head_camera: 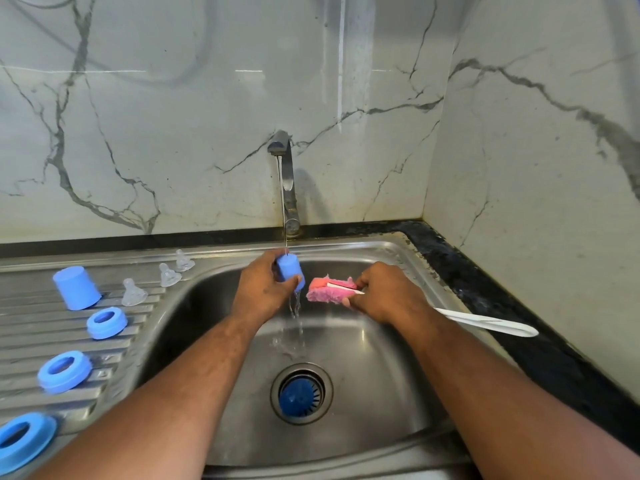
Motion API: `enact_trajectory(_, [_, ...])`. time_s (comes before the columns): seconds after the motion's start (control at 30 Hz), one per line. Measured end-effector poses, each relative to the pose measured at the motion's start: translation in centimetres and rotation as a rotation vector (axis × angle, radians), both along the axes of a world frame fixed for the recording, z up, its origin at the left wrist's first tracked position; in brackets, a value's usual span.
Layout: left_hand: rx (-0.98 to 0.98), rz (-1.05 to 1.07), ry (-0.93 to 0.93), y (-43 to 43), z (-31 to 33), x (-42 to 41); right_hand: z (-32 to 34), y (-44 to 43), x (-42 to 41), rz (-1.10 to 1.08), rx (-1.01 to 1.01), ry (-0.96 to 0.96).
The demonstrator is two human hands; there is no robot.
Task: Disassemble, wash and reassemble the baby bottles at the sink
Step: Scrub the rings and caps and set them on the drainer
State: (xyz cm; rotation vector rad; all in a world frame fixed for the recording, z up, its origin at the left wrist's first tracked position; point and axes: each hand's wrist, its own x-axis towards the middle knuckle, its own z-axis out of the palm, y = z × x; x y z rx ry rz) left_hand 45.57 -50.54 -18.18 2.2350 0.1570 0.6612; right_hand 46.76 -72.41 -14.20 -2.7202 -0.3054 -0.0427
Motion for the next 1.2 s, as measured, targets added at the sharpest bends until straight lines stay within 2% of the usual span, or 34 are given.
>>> enact_trajectory(0.07, [-0.023, -0.022, -0.089, 0.0, 0.3, -0.1, 0.5, 0.4, -0.4, 0.006, 0.001, -0.03])
enact_trajectory(0.1, [-0.031, -0.021, -0.071, 0.1, 0.3, -0.1, 0.8, 0.7, -0.6, 0.013, 0.003, -0.049])
enact_trajectory(0.23, [0.06, 0.073, 0.333, 1.5, -1.4, -1.0, 1.1, 1.6, -2.0, 0.051, -0.084, -0.124])
enact_trajectory(0.27, [0.048, 0.096, 0.342, 1.9, -1.6, -1.3, 1.0, 1.6, -2.4, 0.058, -0.12, -0.121])
enact_trajectory(0.33, [-0.073, 0.143, 0.178, 2.7, -0.8, -2.1, 1.1, 1.6, -3.0, 0.084, -0.146, -0.118])
enact_trajectory(0.43, [-0.217, 0.191, -0.013, 3.1, 1.7, -3.3, 1.9, 2.0, -4.0, 0.14, -0.068, -0.145])
enact_trajectory(0.6, [-0.038, 0.233, -0.073, 6.3, 4.5, -6.9, 2.6, 3.3, -6.0, 0.251, 0.067, -0.15])
enact_trajectory(0.7, [-0.039, 0.388, -0.122, 10.0, 6.3, -9.6, 3.0, 3.6, -6.9, 0.275, 0.109, -0.147])
enact_trajectory(0.8, [-0.088, 0.546, -0.109, 14.1, 7.5, -12.8, 3.4, 3.6, -7.4, 0.283, 0.117, -0.154])
enact_trajectory(0.93, [-0.056, 0.661, -0.021, 18.0, 7.2, -16.4, 3.6, 3.2, -7.5, 0.29, 0.118, -0.147])
enact_trajectory(1.2, [-0.011, 0.698, 0.144, 19.6, 5.3, -18.0, 3.2, 3.2, -7.1, 0.307, 0.105, -0.122])
